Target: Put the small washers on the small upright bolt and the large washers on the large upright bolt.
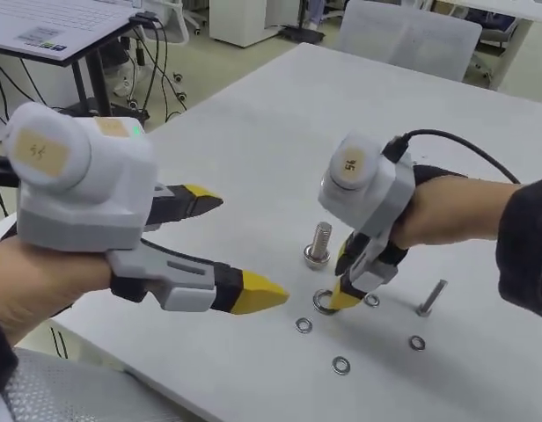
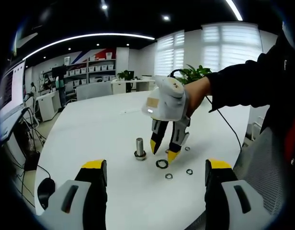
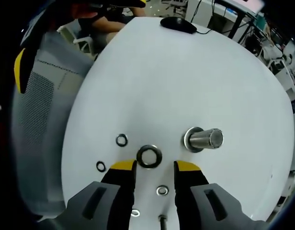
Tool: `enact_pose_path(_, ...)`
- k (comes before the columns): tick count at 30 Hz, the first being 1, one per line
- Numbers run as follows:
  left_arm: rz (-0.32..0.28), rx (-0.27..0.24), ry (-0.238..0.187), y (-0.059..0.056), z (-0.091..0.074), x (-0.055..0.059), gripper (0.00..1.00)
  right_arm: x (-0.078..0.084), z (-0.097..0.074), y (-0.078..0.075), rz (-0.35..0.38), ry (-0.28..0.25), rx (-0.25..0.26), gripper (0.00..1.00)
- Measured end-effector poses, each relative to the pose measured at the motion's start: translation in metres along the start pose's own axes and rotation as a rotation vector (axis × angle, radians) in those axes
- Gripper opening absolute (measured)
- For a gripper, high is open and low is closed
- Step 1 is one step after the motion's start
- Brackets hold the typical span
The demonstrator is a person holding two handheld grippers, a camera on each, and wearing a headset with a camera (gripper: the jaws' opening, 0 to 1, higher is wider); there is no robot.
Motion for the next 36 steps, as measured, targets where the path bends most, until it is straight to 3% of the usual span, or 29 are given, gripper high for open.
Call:
enact_pose_path(17, 0.003, -0.002, -0.004, -0.007, -0.001, -0.001, 0.84, 0.006, 0.01, 0.011, -0.02, 0.026, -0.009, 0.32)
enact_pose_path(36, 0.002, 0.001, -0.008, -0.008, -0.001, -0.001, 0.84, 0.005, 0.01, 0.016, -0.024, 0.038, 0.007, 0.28)
Point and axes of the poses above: the centre of the closed fingertips' face, and the gripper's own axes: z roughly forward along the fingers, y roughly to its left, x roughly out of its underside, the point moved 3 cm from there along -z, roughly backward along the fingers, and after that the axes turned 9 degrees about -y, right-handed, at the moved point
